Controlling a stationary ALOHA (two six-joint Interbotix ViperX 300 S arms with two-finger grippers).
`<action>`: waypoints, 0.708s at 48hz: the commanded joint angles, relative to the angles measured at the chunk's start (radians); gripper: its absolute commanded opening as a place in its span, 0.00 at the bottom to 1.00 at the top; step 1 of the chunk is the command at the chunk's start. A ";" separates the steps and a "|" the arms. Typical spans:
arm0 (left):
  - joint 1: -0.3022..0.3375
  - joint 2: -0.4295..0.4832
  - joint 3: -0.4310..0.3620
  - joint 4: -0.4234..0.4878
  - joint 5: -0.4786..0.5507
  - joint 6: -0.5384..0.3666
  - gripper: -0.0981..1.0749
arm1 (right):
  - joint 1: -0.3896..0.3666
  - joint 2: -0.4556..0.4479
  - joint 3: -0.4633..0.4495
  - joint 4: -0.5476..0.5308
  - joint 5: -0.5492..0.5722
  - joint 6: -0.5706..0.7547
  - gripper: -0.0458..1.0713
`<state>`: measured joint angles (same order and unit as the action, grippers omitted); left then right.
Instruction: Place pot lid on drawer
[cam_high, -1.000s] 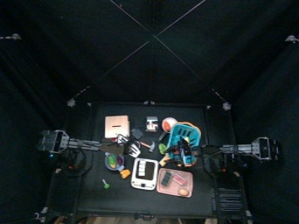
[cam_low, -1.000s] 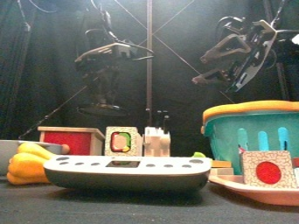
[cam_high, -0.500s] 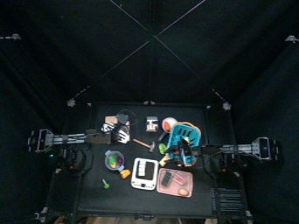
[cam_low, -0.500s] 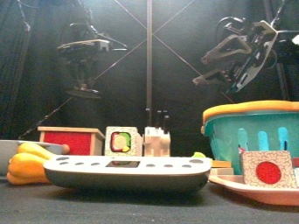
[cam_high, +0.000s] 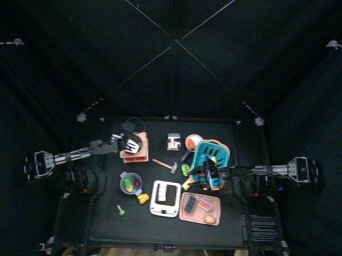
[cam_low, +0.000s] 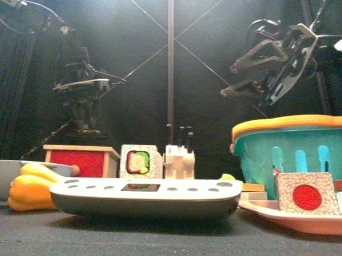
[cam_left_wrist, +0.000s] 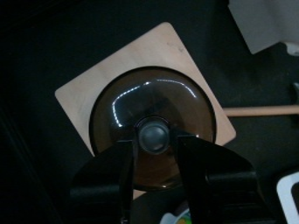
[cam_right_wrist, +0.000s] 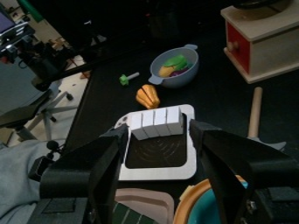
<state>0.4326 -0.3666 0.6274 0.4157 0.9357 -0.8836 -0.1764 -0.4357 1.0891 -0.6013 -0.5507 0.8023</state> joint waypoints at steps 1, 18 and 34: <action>0.028 -0.008 0.003 -0.014 -0.049 0.008 0.50 | -0.002 -0.006 -0.009 0.002 -0.003 -0.002 0.85; 0.052 0.014 0.014 -0.018 -0.094 0.021 0.50 | -0.005 0.005 -0.015 0.002 -0.003 -0.002 0.85; 0.061 0.032 0.011 -0.021 -0.097 0.040 0.52 | -0.005 0.006 -0.015 0.002 -0.003 -0.002 0.85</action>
<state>0.4878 -0.3344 0.6535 0.3927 0.8468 -0.8452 -0.1810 -0.4234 1.0891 -0.6029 -0.5492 0.8023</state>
